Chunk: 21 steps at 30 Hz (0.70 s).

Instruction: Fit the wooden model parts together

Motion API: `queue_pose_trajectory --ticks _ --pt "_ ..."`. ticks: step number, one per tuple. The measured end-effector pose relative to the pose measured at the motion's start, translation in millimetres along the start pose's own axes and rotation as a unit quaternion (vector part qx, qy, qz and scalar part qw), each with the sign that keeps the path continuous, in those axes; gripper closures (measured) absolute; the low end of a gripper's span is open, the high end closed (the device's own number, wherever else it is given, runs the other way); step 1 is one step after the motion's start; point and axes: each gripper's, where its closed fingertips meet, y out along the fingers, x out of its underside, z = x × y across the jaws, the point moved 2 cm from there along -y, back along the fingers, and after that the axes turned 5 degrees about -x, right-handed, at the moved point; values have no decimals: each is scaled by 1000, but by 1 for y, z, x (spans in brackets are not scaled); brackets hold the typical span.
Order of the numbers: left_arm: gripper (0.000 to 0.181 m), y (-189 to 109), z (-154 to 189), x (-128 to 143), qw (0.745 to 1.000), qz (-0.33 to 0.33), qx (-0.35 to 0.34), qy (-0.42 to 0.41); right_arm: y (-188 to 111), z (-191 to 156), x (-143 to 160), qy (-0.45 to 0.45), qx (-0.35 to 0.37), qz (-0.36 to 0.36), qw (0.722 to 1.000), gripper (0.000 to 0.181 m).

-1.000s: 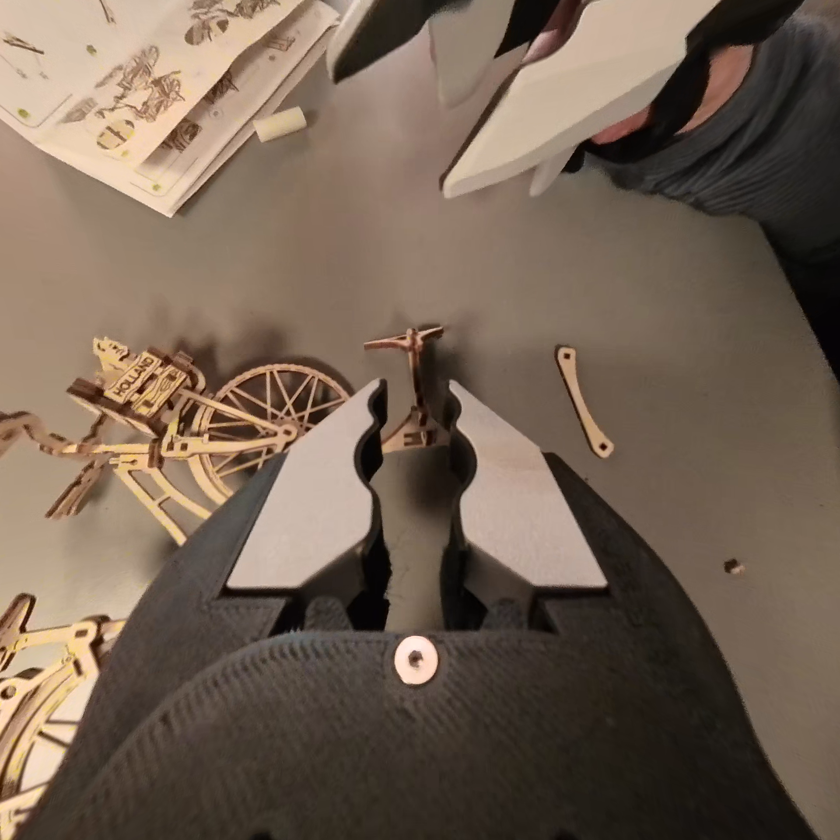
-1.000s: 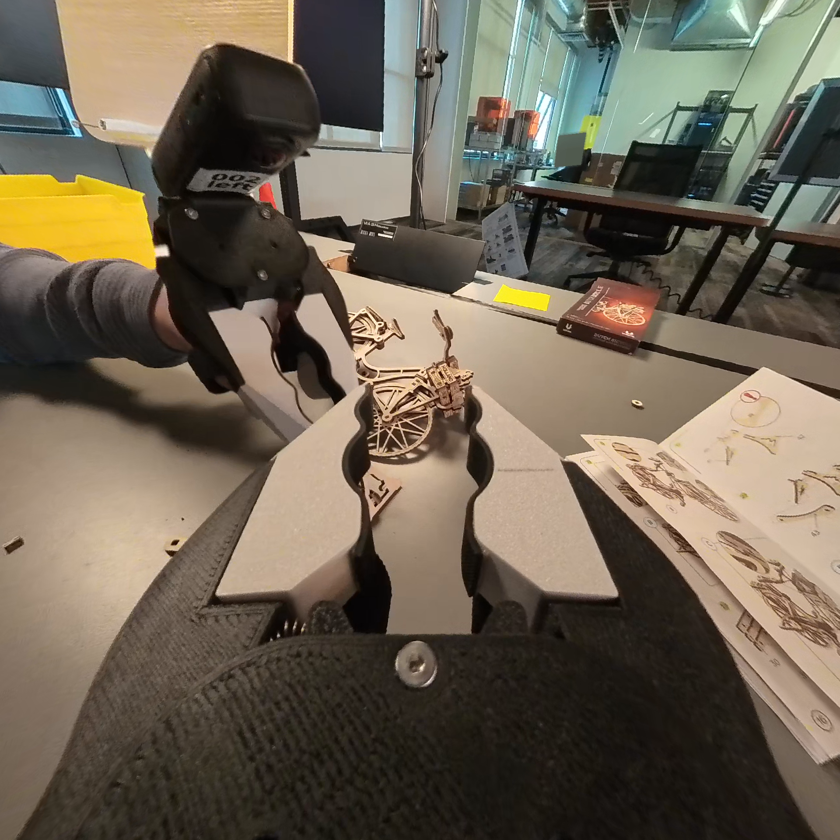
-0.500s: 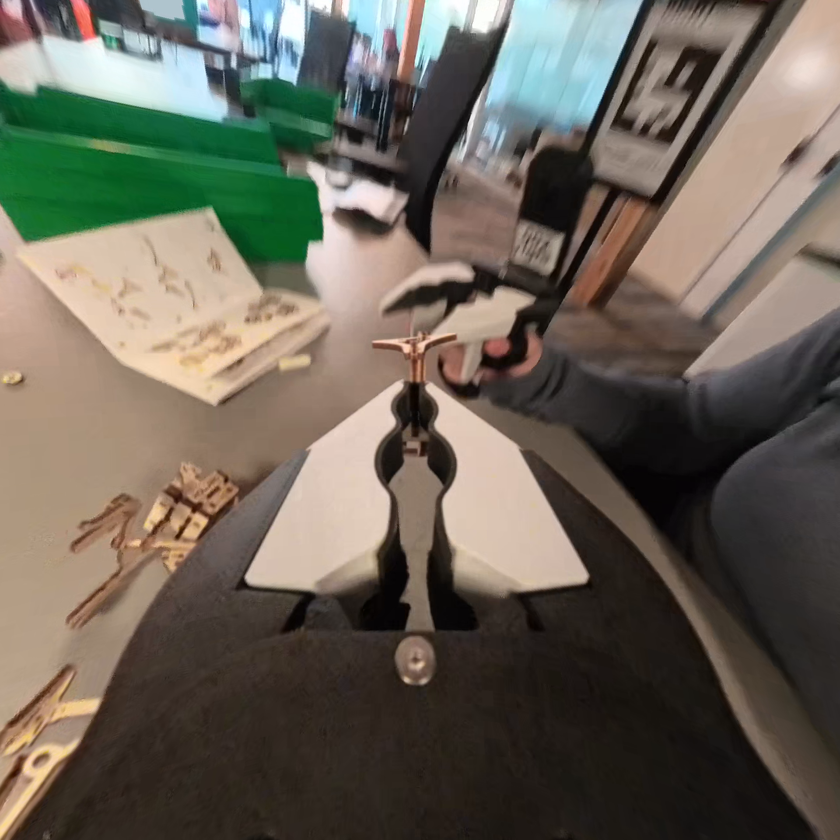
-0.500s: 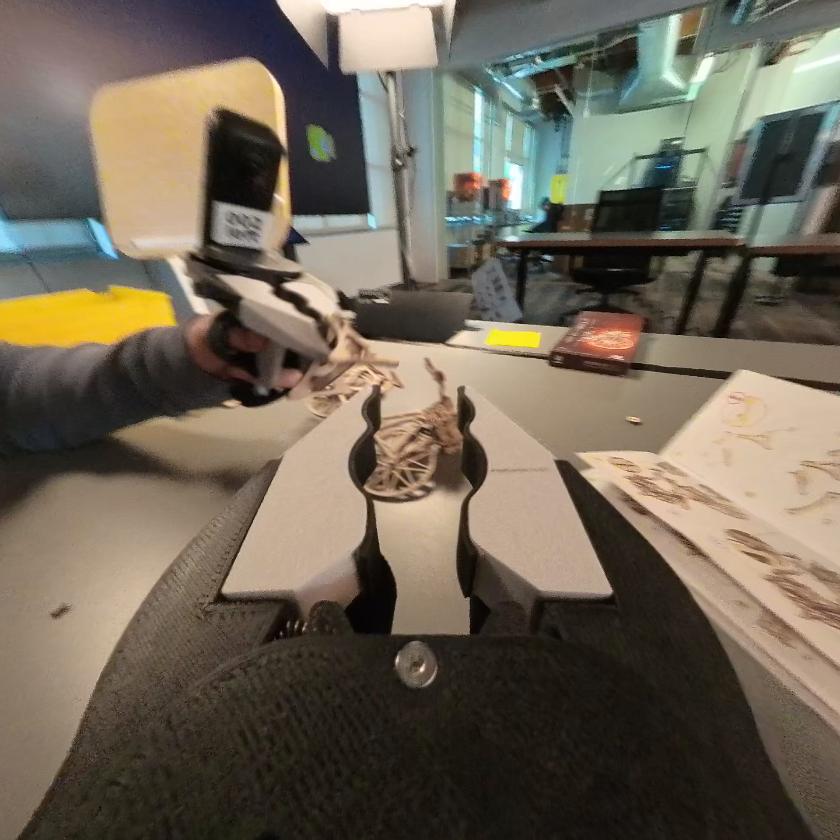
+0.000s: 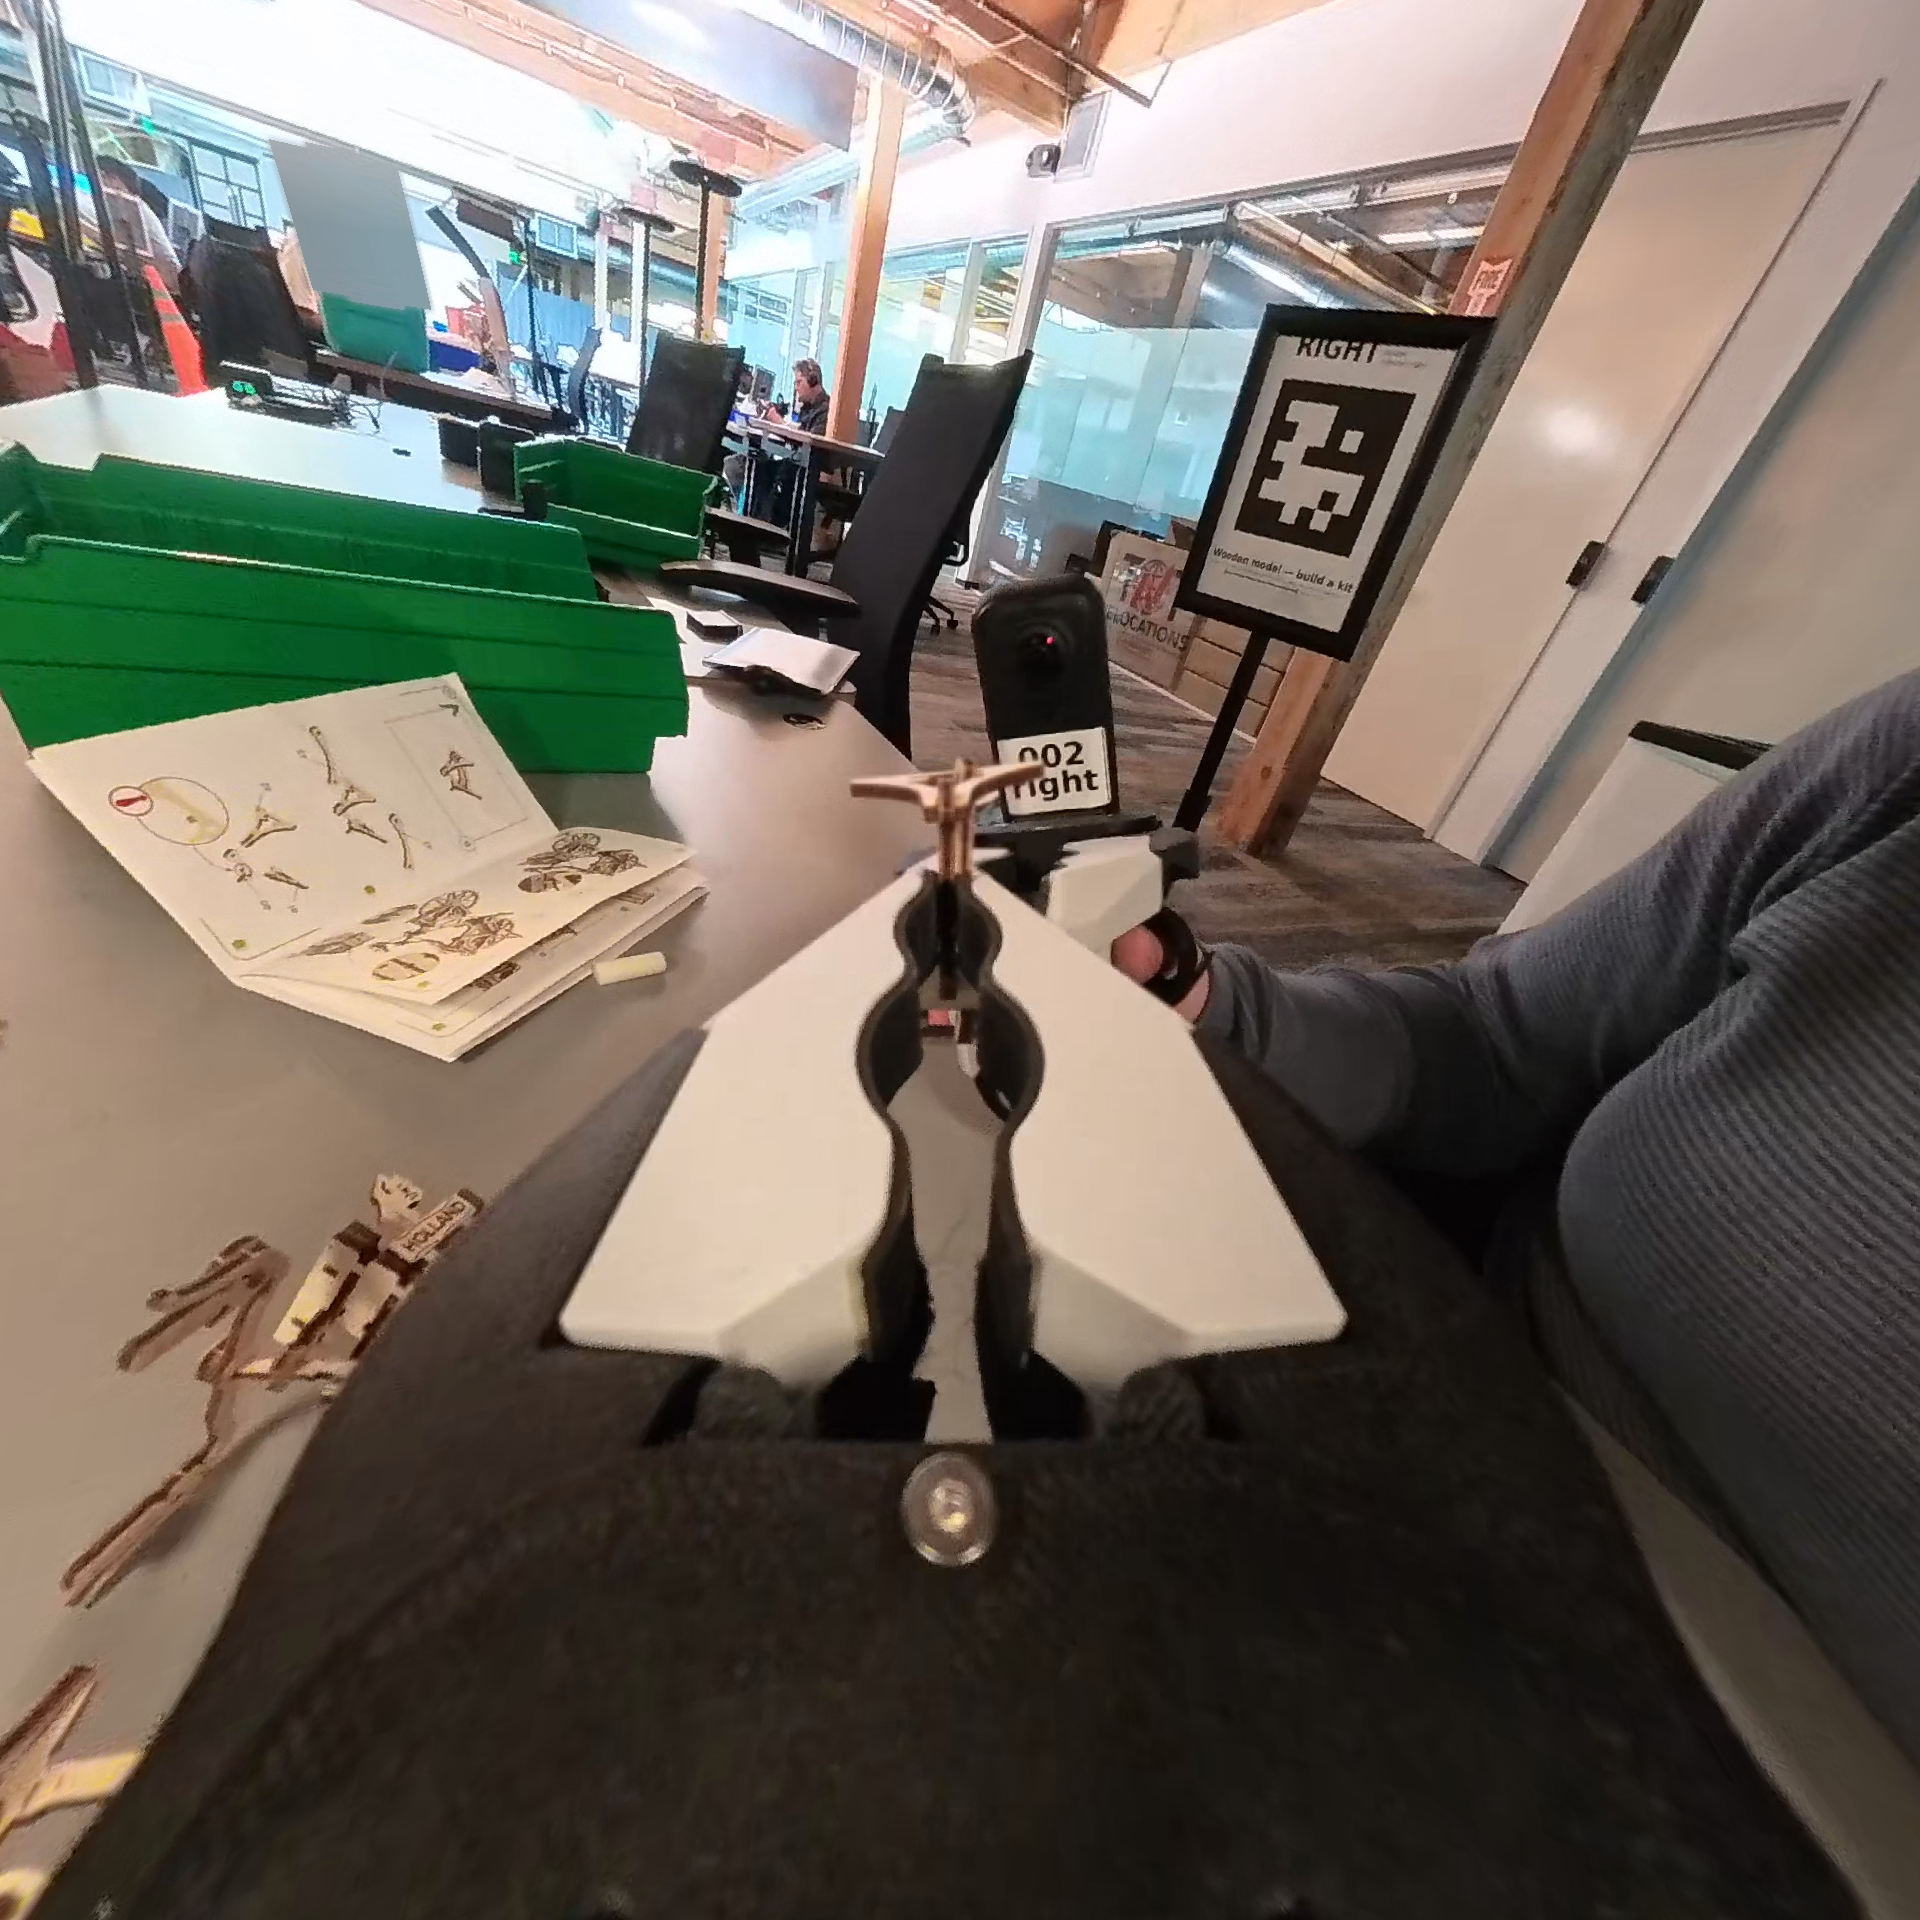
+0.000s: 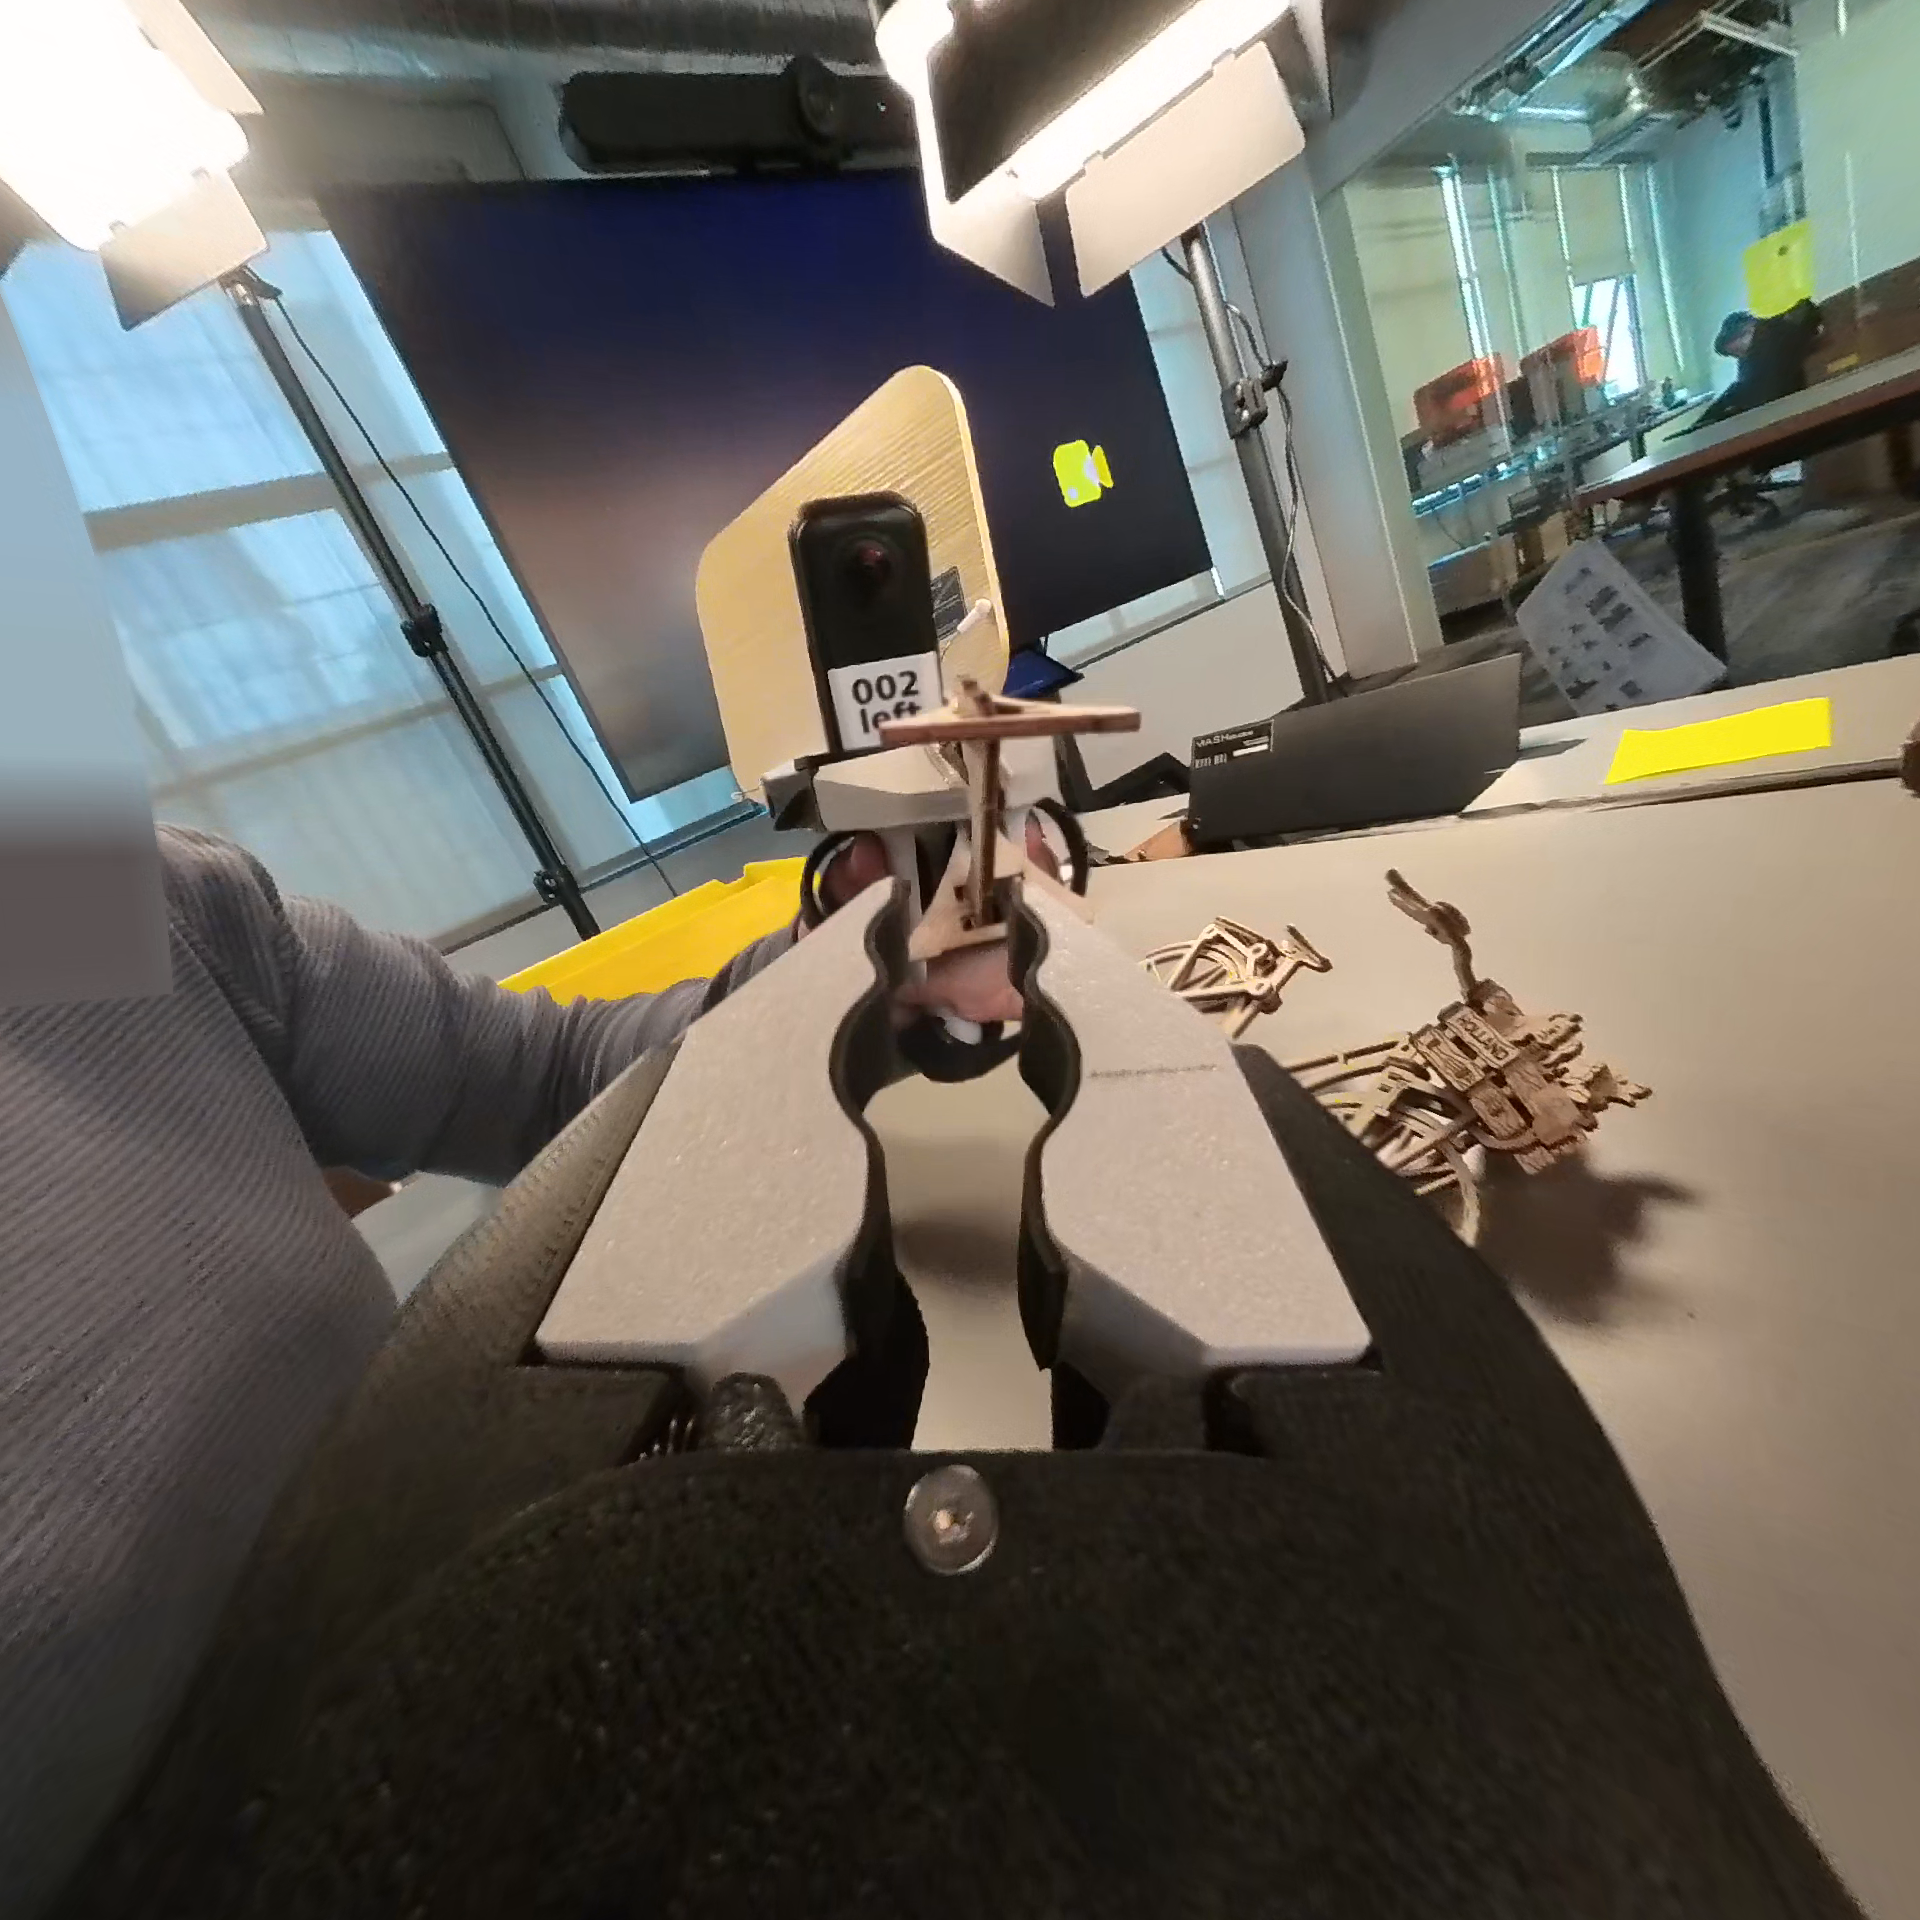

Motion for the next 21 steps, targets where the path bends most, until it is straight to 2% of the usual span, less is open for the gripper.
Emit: queue_pose_trajectory --ticks 16,20,21 --pt "178 4 3 3 1000 -1 -1 -8 0 -1 -1 -8 2 10 1000 180" --pt "135 -4 0 -8 998 63 -31 -2 -9 -3 -14 -30 3 49 998 181" --pt "129 -4 2 -7 997 68 -28 -2 -10 -5 -17 -34 -1 57 998 181"
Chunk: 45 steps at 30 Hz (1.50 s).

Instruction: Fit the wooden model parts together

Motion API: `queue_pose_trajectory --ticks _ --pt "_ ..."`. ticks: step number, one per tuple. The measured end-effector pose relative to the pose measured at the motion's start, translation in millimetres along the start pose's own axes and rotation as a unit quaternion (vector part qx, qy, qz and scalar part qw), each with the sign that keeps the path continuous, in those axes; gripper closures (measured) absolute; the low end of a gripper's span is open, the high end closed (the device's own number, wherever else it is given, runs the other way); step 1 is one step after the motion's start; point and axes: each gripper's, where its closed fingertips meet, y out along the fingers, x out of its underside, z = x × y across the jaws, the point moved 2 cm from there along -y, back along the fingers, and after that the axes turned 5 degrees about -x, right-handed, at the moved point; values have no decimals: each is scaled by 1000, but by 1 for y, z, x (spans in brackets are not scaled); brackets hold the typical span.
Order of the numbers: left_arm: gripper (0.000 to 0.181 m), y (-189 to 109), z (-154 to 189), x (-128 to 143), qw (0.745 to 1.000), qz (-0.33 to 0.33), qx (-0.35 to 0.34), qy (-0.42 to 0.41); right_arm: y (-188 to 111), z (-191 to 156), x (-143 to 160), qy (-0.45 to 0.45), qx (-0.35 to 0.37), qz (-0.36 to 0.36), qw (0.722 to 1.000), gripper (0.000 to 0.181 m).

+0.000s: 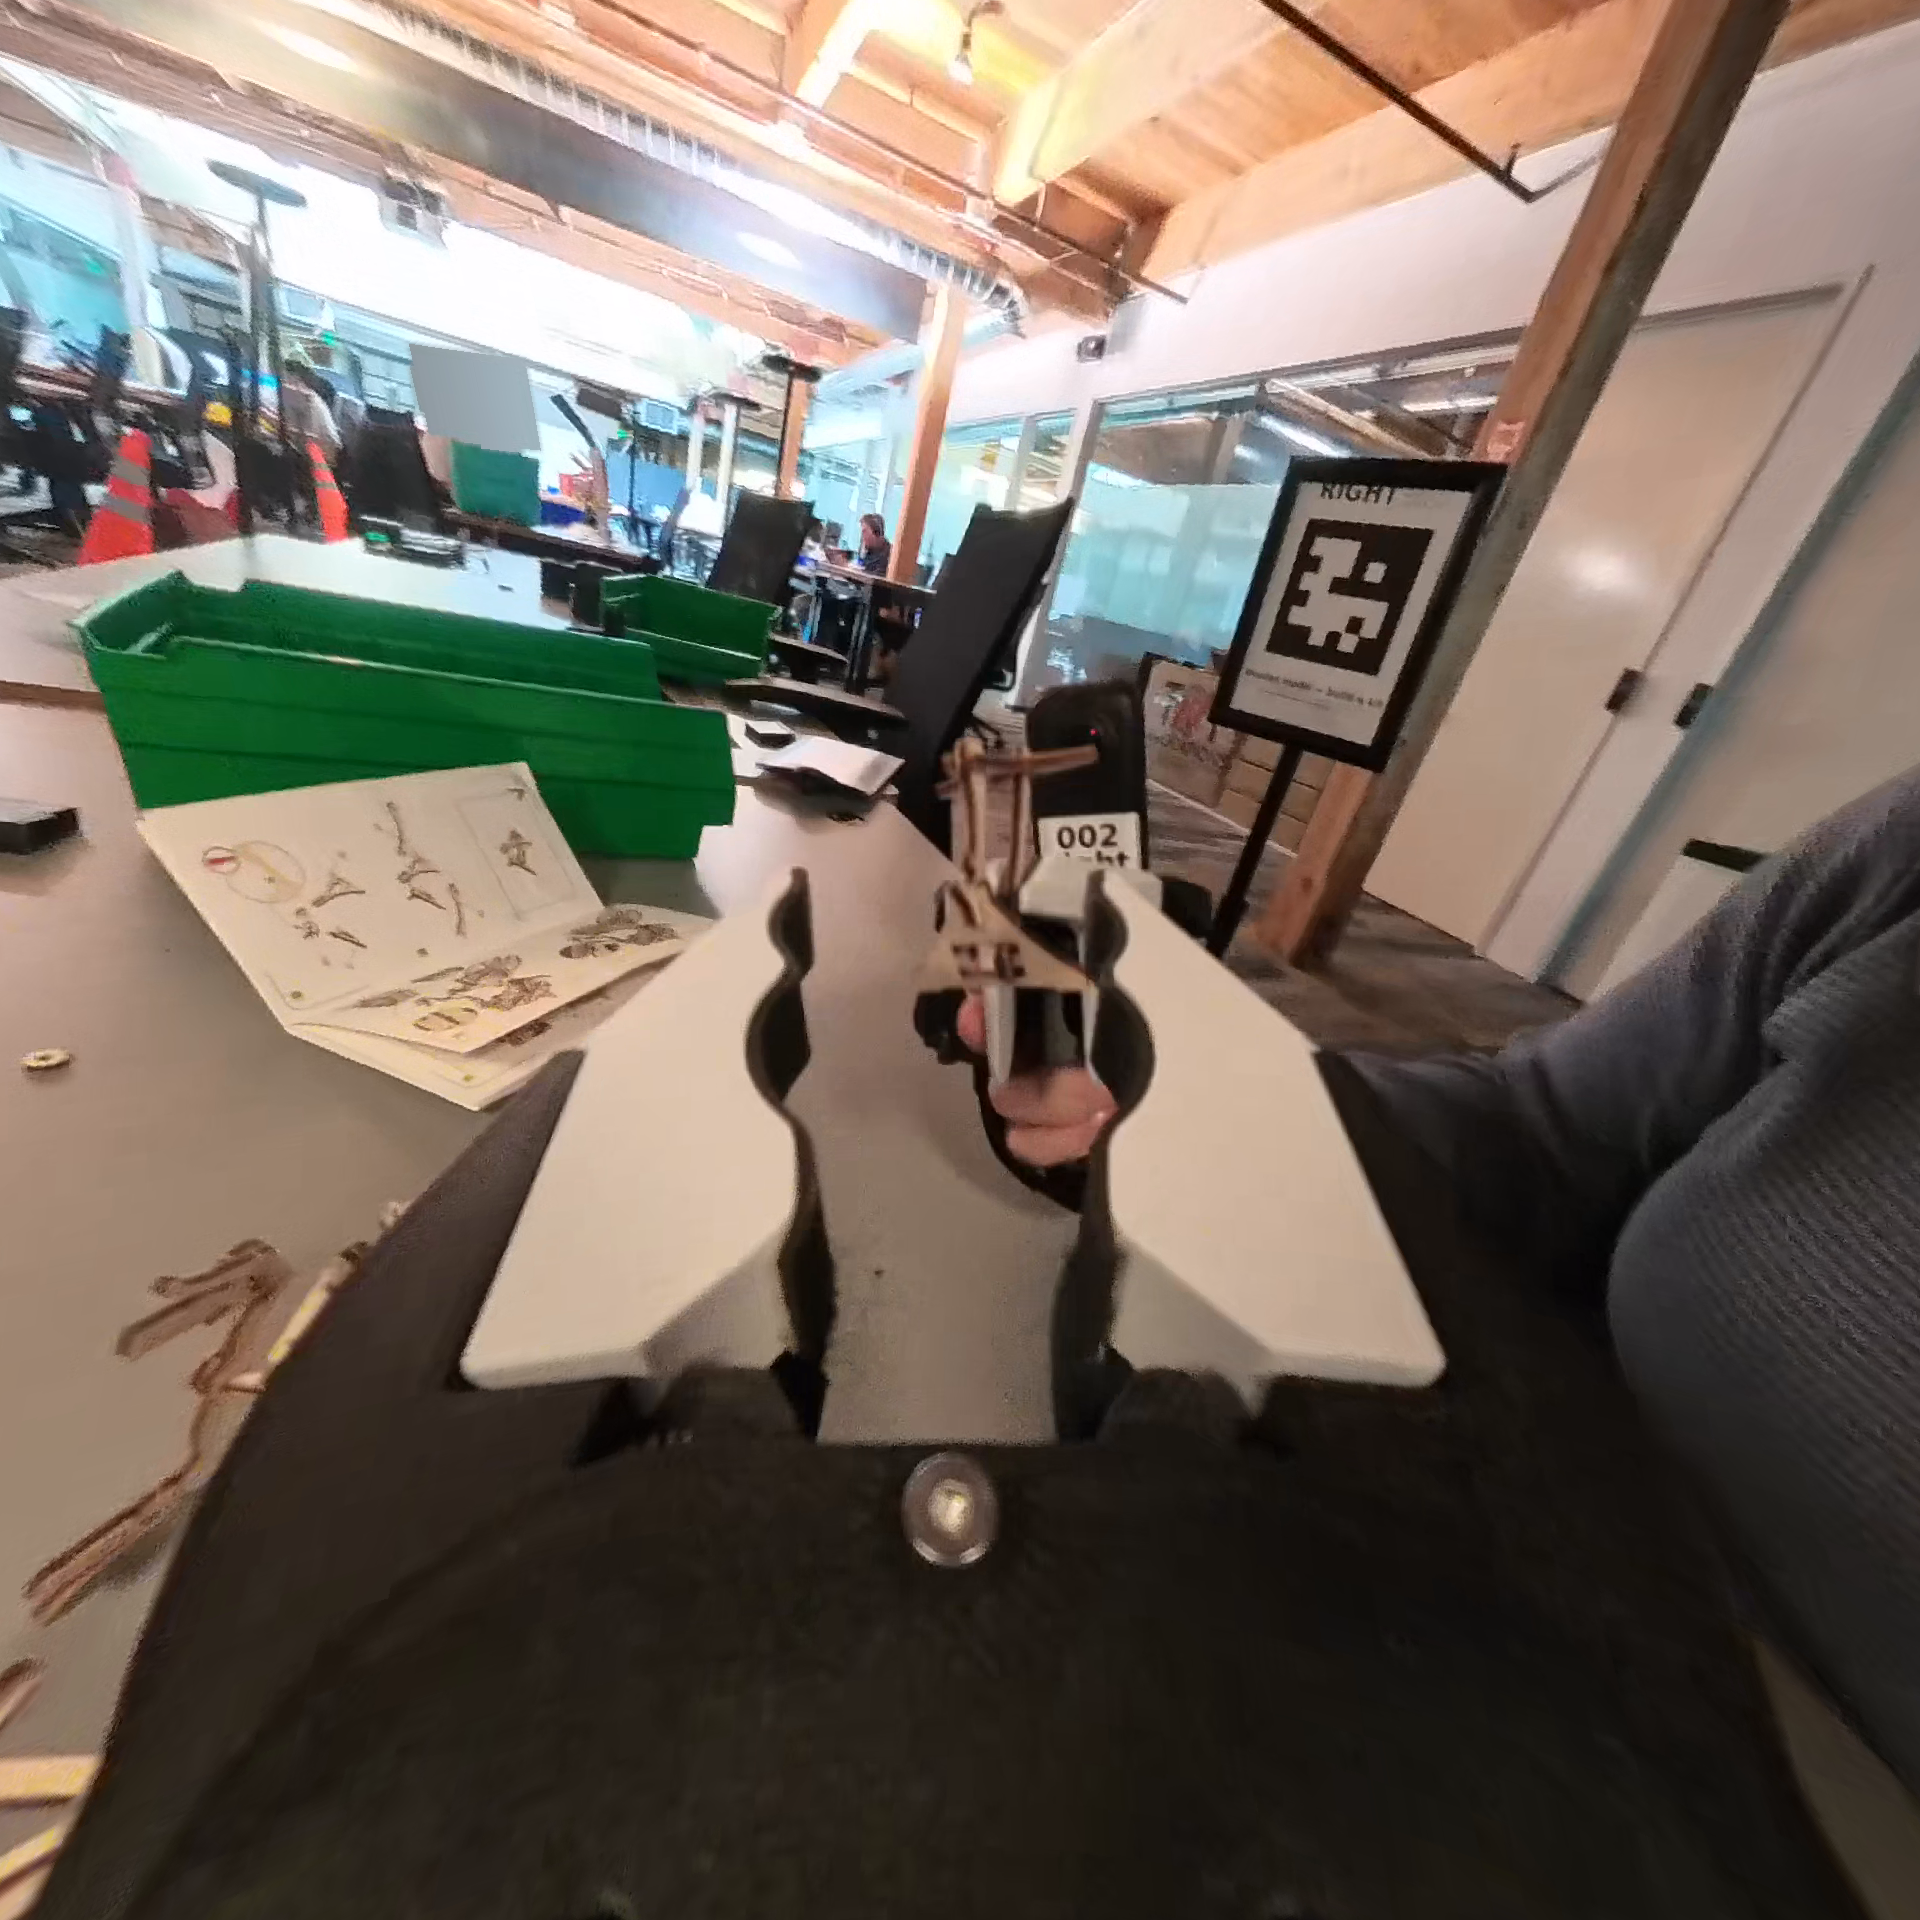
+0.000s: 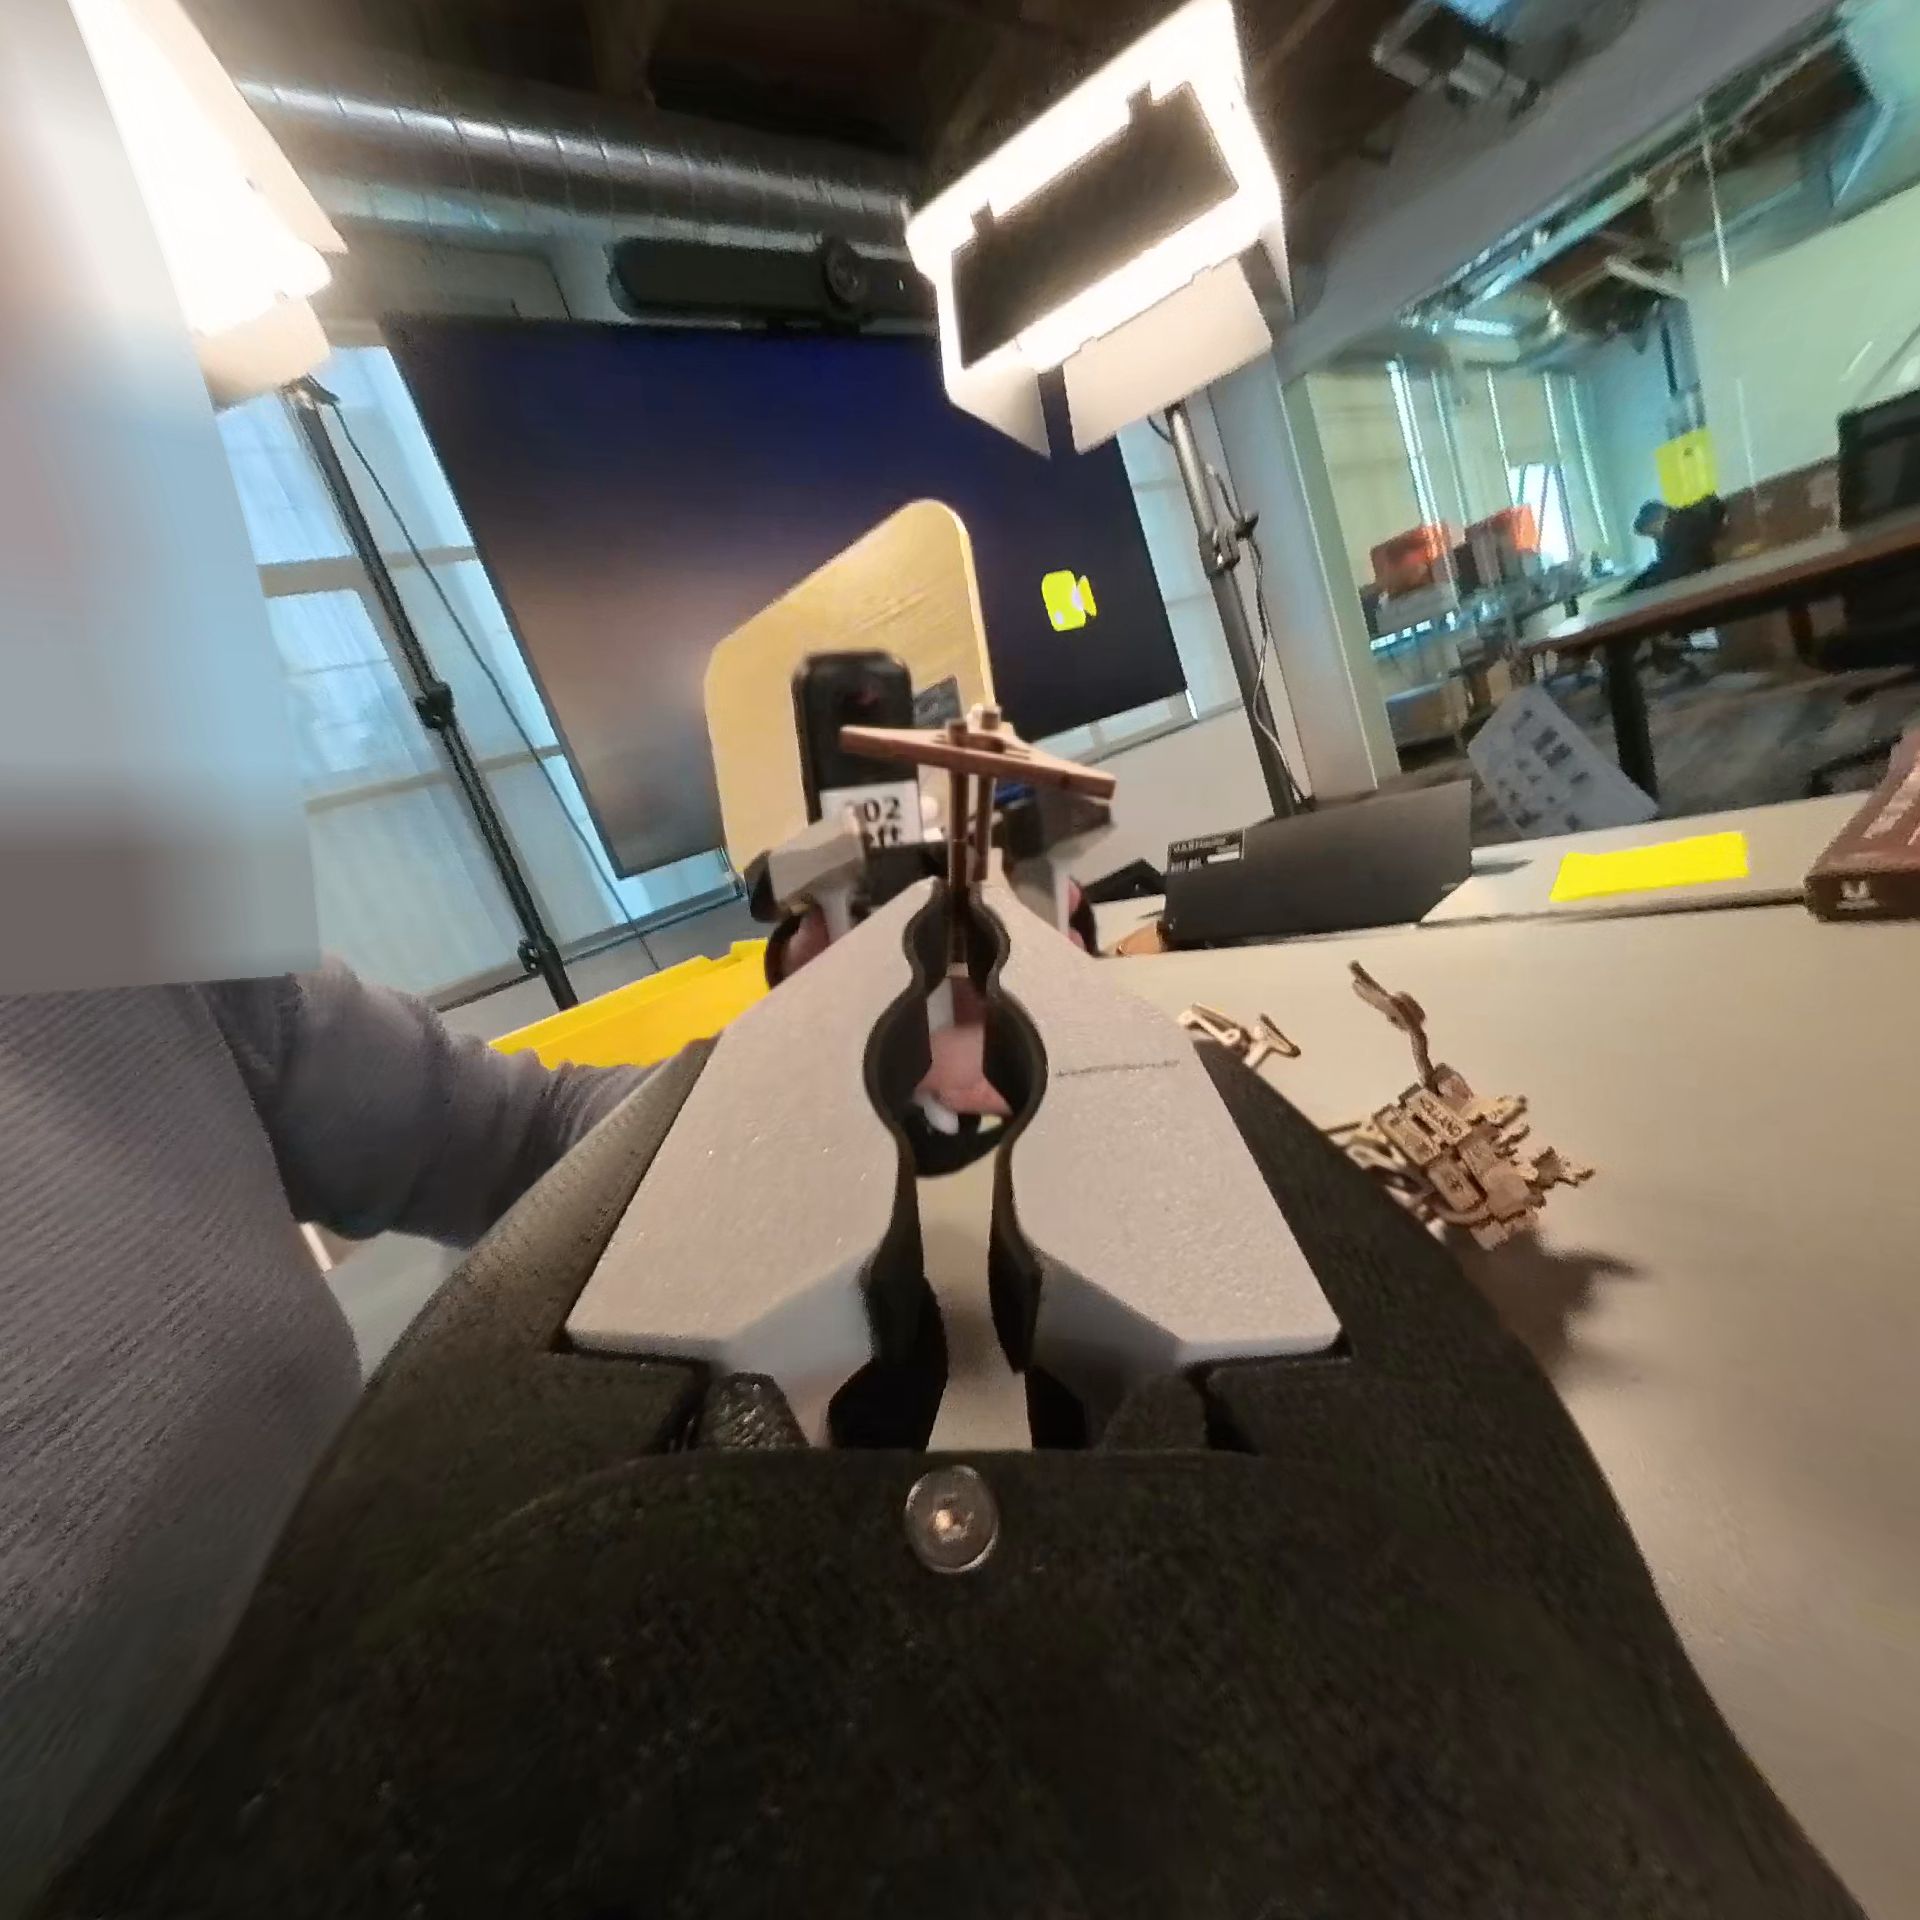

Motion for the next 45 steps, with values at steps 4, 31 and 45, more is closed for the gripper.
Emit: queue_pose_trajectory --ticks 4,31,45 --pt "123 4 17 18 997 -21 71 -39 0 -10 -1 -17 -31 1 999 181" --pt "140 -5 30 44 991 -23 132 -29 9 -24 27 -32 -100 -61 993 181" --pt "141 -5 31 53 990 -47 135 7 0 -25 36 -57 -115 -120 984 181"
